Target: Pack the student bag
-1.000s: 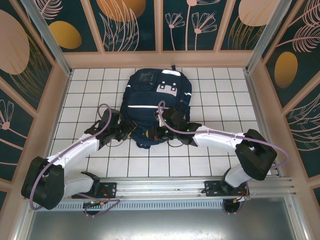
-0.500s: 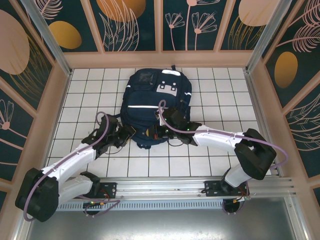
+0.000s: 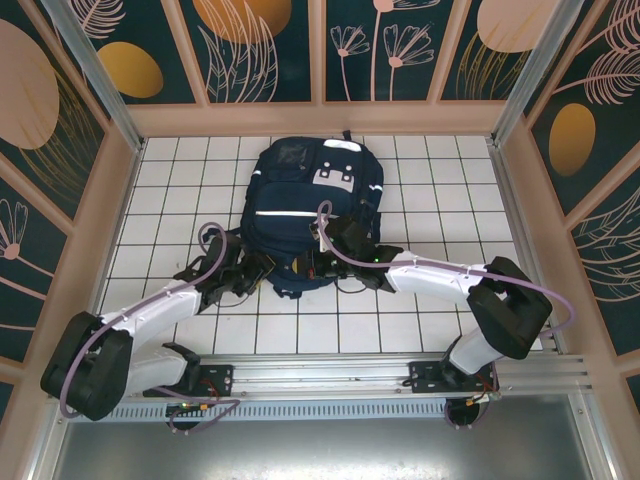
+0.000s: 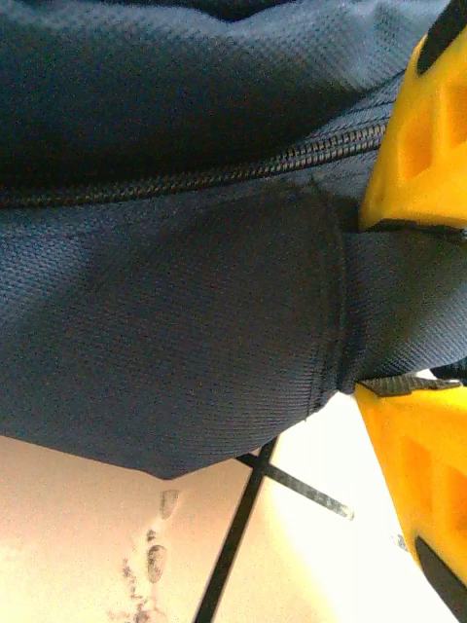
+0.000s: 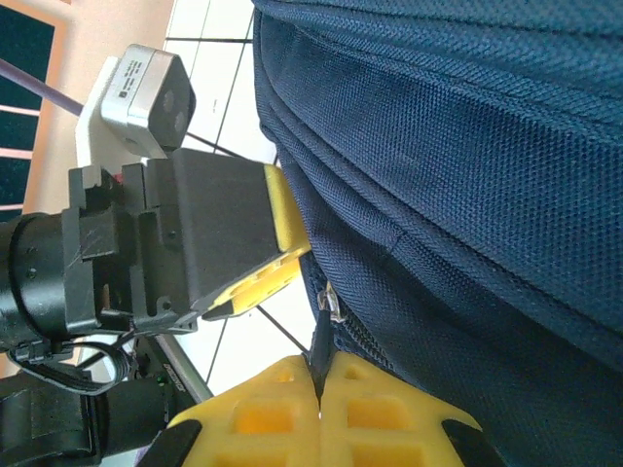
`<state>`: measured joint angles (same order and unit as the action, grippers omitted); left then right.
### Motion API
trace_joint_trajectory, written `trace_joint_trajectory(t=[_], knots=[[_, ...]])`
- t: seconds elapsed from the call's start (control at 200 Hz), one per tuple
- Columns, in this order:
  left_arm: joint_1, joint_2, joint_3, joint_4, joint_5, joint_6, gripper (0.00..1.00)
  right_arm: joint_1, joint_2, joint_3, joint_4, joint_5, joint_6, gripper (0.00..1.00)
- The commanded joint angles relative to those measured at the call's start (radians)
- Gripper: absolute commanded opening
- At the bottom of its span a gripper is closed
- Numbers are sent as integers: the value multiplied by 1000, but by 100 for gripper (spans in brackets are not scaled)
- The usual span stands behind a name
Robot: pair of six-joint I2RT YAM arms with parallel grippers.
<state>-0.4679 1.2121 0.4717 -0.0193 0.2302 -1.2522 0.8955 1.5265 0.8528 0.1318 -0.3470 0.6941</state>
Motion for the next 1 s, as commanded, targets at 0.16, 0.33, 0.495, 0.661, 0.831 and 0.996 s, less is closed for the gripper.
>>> trace_joint_trajectory(t=[0.16, 0.33, 0.495, 0.661, 0.831, 0.996], knots=[[-5, 22, 39, 52, -69, 34, 2, -9, -18, -47, 37, 10, -19, 0], [-5, 6, 49, 28, -96, 45, 0, -18, -83, -106, 7, 49, -37, 0], [-3, -11, 62, 12, -108, 46, 0, -20, -119, -169, -14, 100, -53, 0], [-2, -30, 64, -6, -114, 46, 0, -35, -180, -243, -2, 157, -48, 0], [6, -56, 62, -31, -123, 54, 0, -53, -223, -305, 29, 215, -42, 0], [18, -82, 64, -68, -125, 66, 0, -65, -274, -341, 40, 287, -41, 0]])
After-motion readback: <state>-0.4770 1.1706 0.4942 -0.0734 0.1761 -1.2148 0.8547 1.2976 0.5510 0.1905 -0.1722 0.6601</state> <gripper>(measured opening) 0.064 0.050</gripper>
